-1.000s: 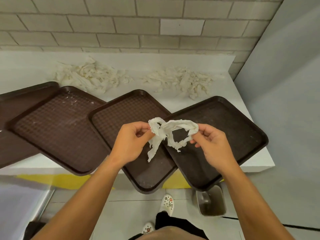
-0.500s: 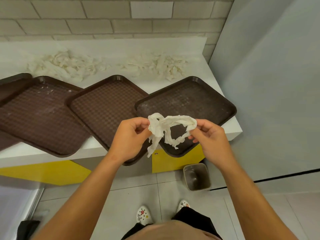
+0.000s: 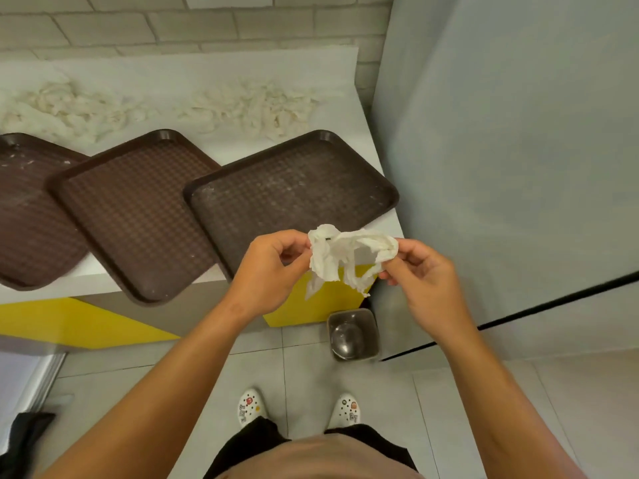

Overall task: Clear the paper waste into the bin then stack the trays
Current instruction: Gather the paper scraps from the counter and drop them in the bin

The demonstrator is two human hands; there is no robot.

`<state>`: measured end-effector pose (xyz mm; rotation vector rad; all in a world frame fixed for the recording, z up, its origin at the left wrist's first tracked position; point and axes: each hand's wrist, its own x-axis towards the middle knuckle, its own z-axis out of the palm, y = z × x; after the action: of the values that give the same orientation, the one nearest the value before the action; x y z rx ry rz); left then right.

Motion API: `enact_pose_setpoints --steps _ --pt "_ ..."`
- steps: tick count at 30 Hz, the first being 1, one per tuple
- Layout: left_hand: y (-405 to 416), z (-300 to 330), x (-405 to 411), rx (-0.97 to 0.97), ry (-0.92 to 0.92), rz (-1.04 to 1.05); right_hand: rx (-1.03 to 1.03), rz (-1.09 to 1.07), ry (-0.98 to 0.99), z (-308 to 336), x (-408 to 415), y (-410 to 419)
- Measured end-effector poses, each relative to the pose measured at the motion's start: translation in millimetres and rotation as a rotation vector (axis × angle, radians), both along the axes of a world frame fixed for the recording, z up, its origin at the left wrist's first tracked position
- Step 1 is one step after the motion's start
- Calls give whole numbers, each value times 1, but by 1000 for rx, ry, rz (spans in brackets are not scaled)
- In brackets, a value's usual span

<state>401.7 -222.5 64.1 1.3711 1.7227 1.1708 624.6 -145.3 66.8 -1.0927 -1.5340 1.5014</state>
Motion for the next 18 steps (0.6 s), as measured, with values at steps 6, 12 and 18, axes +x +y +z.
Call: enact_pose_setpoints --steps 6,12,18 --pt "9 -41 50 -71 -9 27 -86 -19 -52 -27 39 3" --pt "24 -103 76 -140 -39 11 -171 -68 -111 -77 46 3" --pt "40 -173 84 -179 37 -25 -236 -118 -236 -161 42 8"
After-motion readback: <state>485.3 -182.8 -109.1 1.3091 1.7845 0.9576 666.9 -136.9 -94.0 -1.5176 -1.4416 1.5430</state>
